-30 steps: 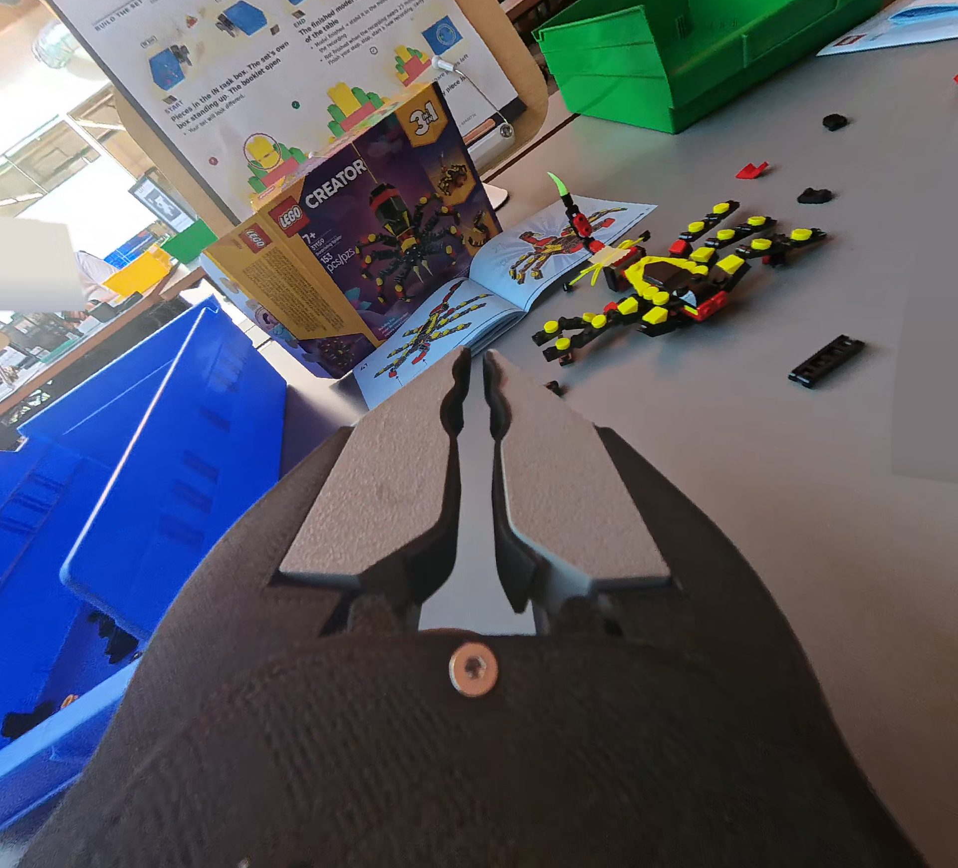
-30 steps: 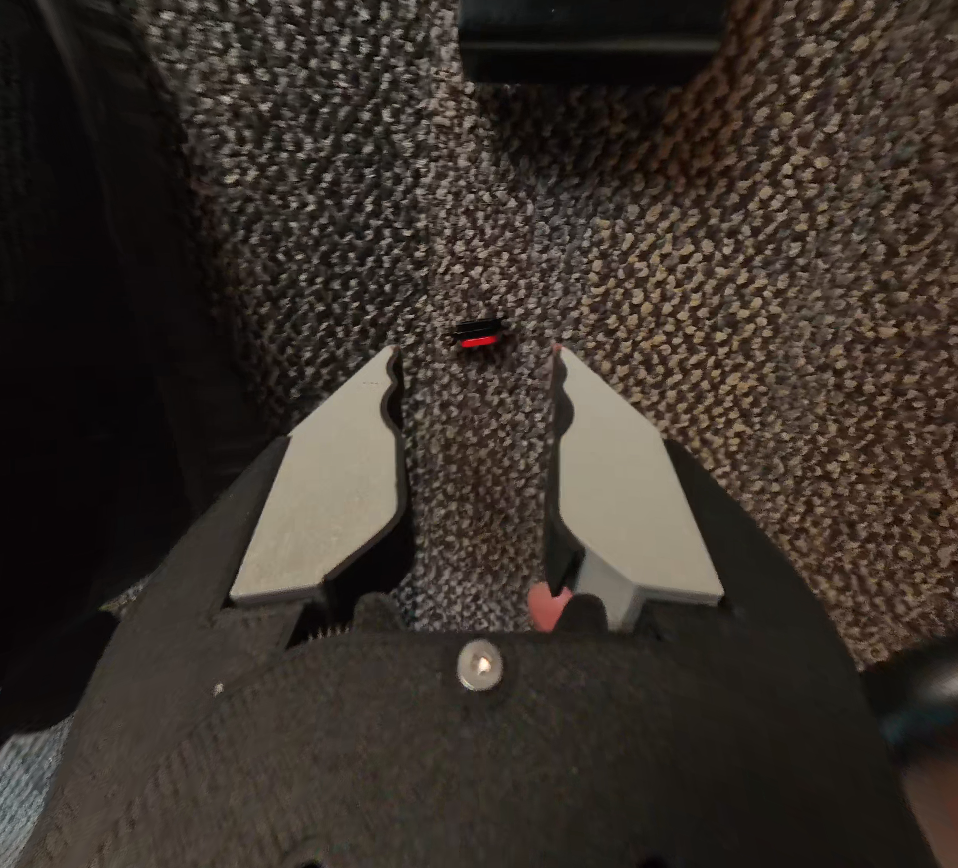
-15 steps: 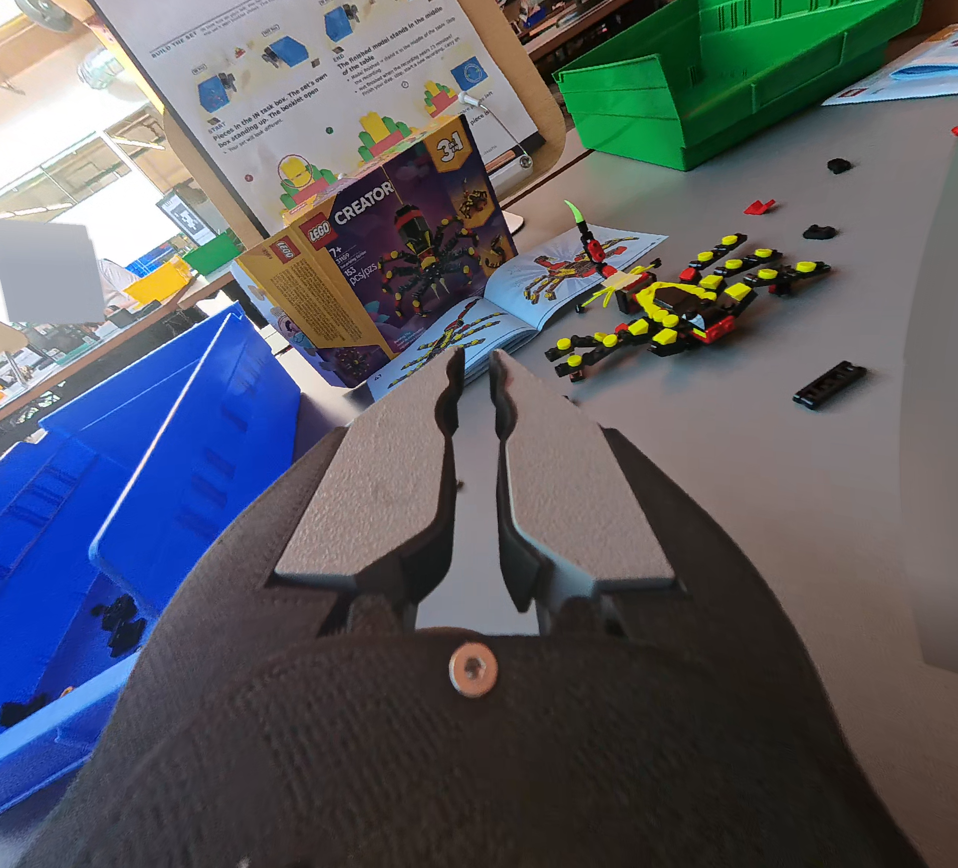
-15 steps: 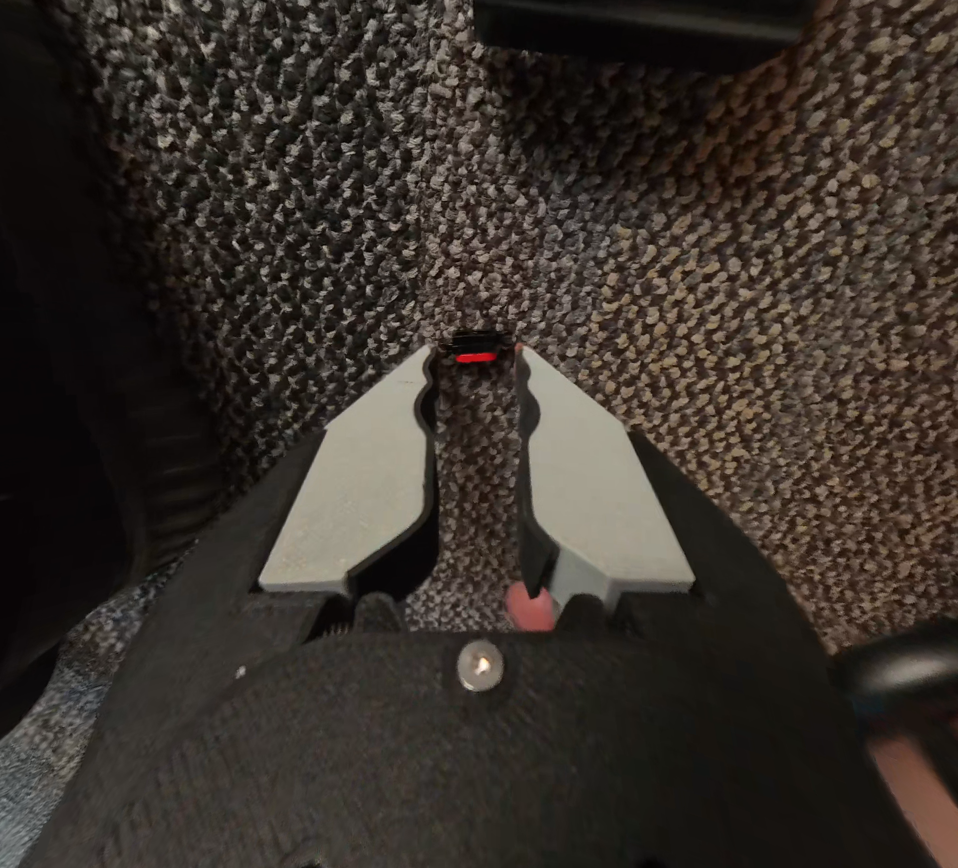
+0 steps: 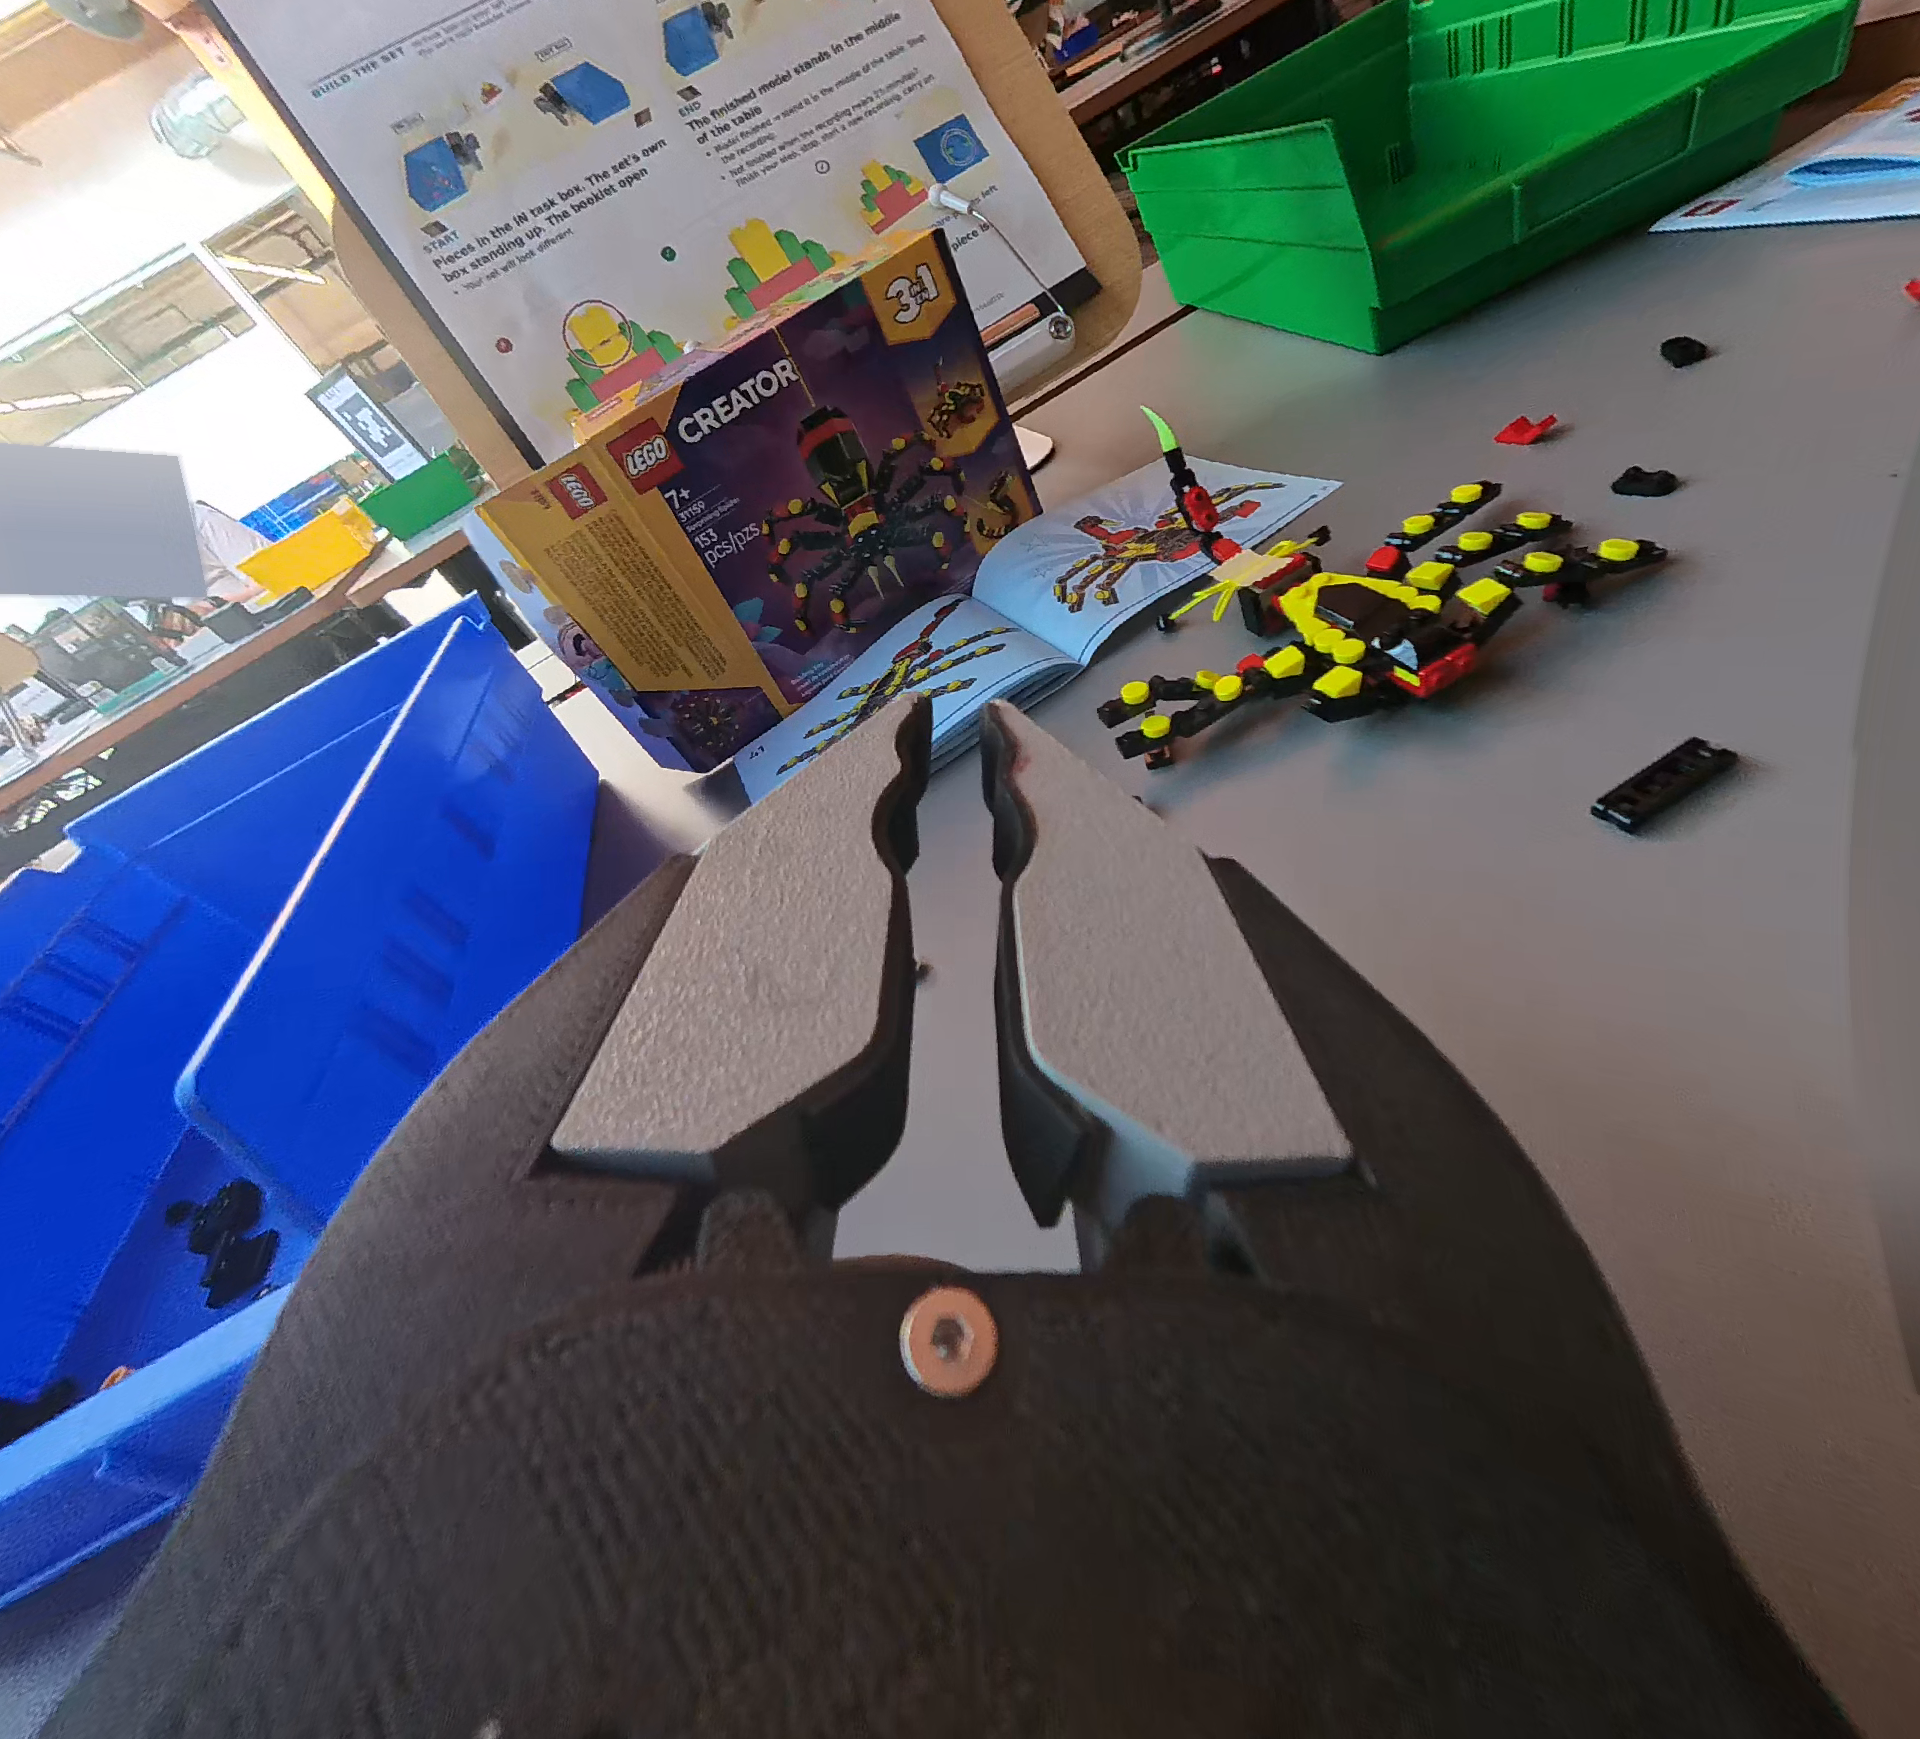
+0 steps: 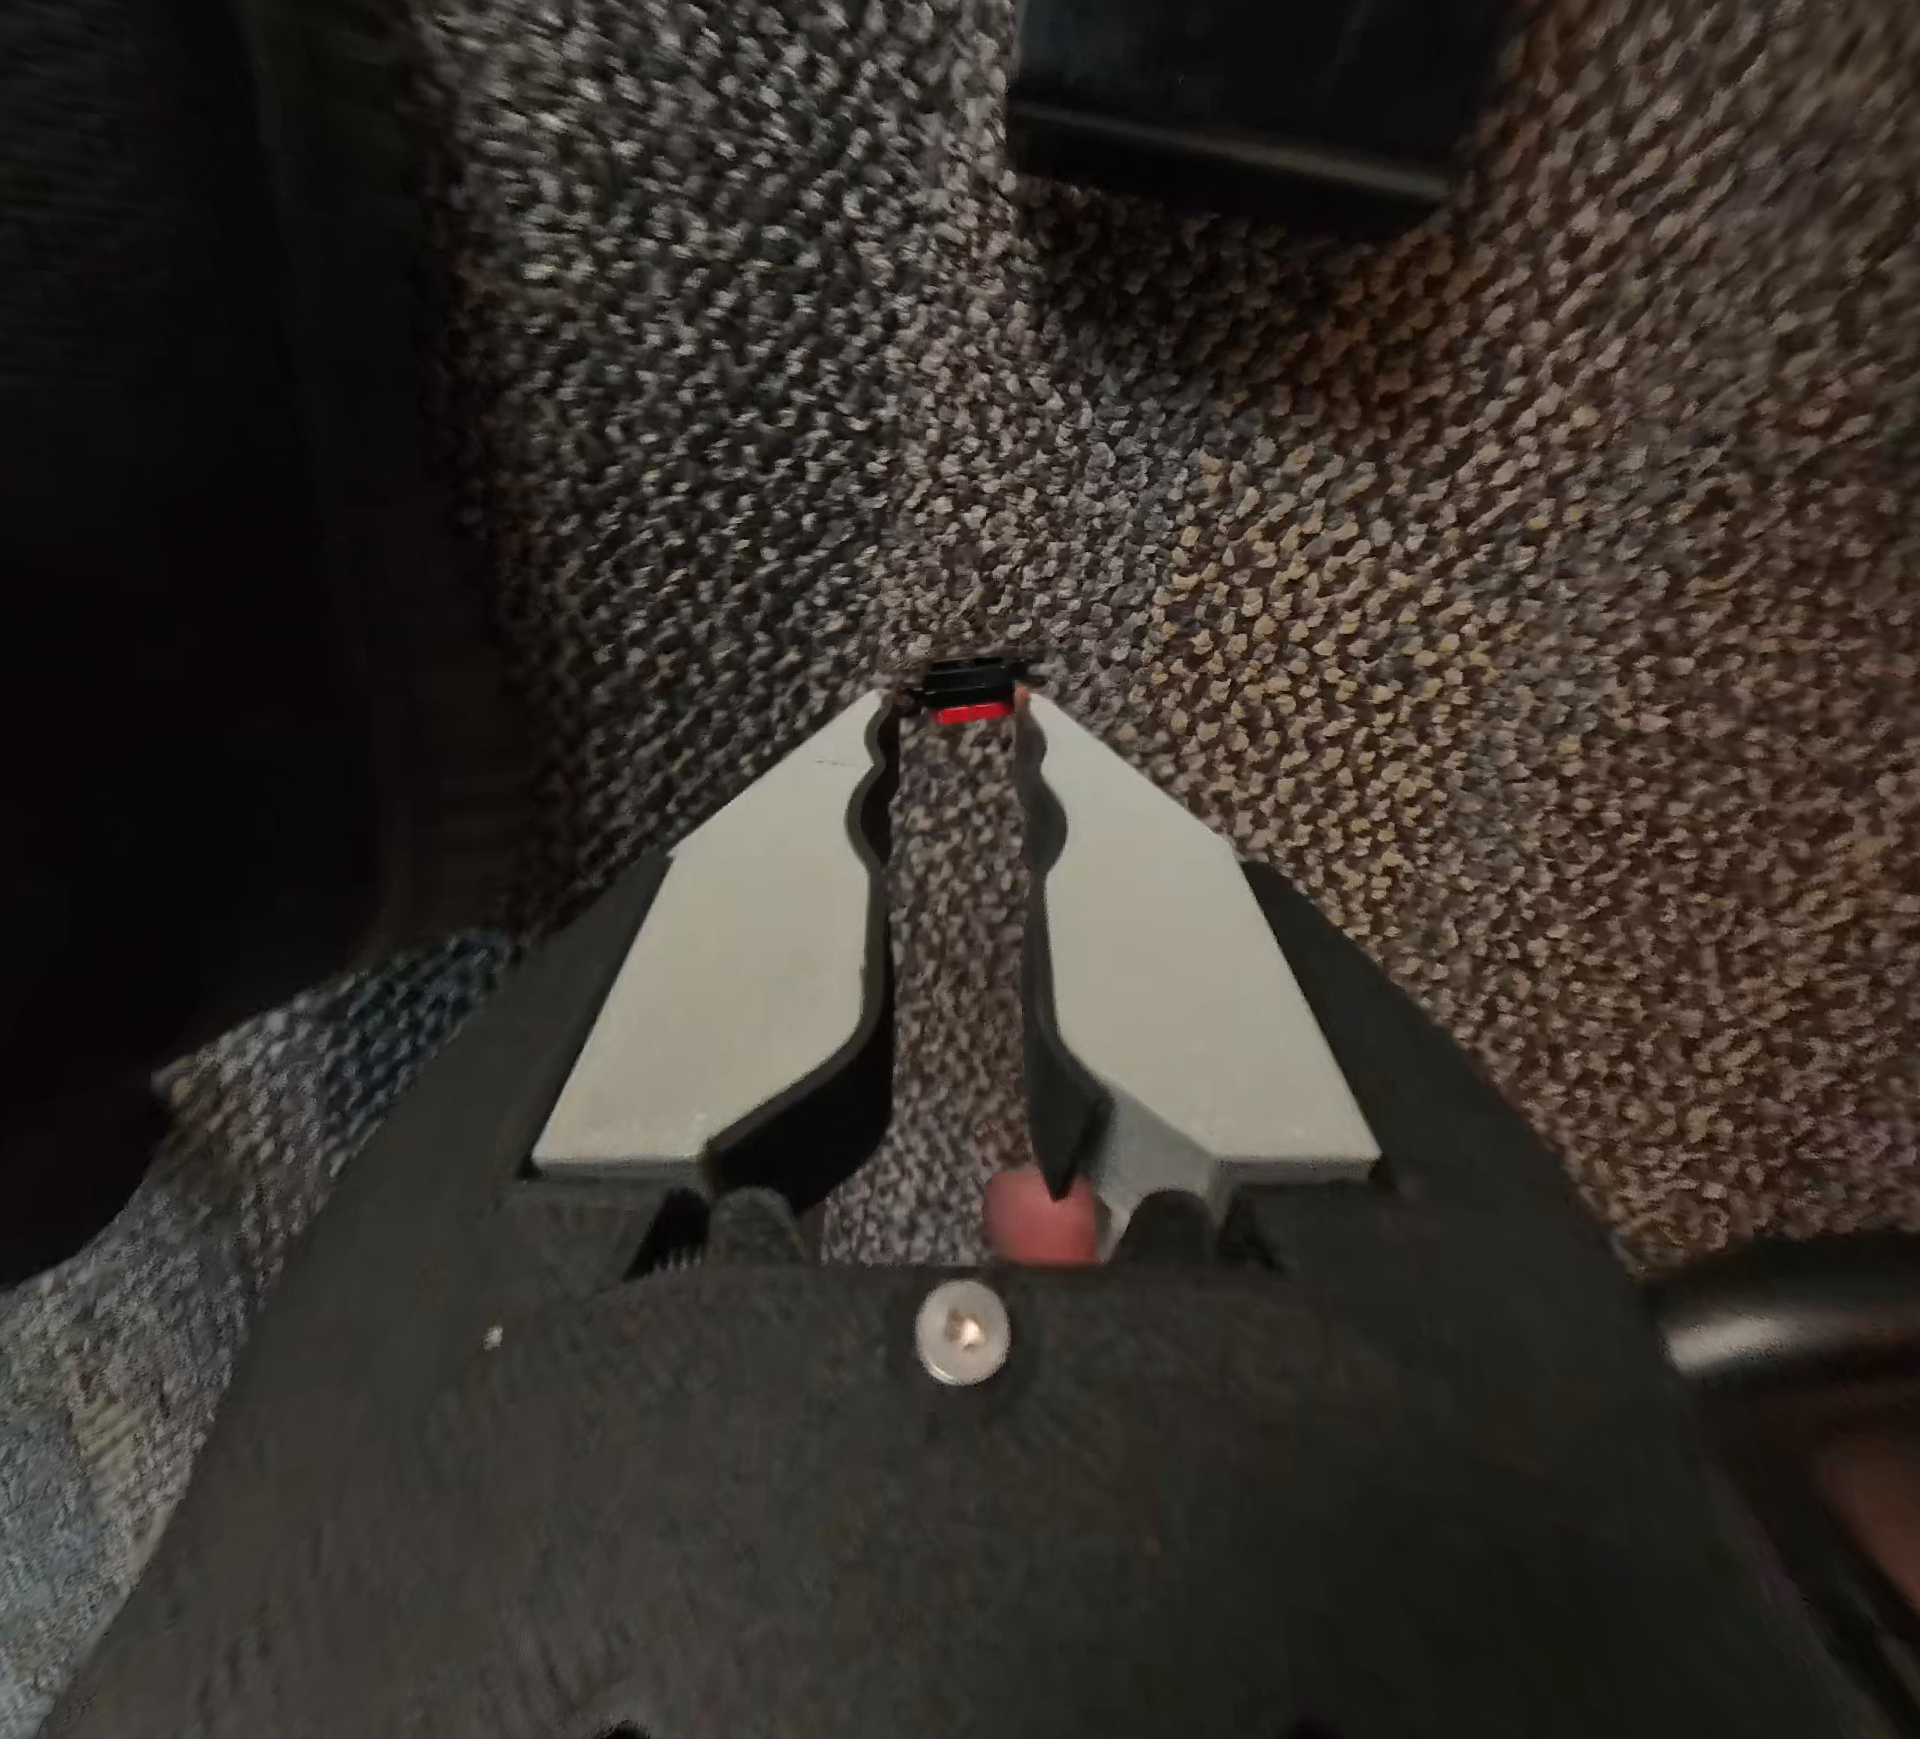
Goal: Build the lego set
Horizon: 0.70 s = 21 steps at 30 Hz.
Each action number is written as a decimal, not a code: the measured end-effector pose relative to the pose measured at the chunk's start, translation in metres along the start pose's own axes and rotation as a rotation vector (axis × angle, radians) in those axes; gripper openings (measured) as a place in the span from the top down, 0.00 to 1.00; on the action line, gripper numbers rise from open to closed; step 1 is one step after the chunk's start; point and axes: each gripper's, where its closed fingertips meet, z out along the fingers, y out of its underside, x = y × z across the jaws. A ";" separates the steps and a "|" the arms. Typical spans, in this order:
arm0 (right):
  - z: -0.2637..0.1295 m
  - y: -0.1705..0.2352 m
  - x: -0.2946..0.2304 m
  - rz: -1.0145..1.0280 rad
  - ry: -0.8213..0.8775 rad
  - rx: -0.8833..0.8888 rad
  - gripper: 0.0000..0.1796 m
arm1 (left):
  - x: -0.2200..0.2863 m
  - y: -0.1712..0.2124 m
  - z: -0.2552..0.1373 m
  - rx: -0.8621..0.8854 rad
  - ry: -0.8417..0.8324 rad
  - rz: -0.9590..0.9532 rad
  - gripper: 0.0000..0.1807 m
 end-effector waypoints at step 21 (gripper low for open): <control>-0.451 0.012 0.021 -0.224 -0.084 0.266 0.90 | -0.002 -0.011 -0.009 0.098 0.138 -0.231 0.97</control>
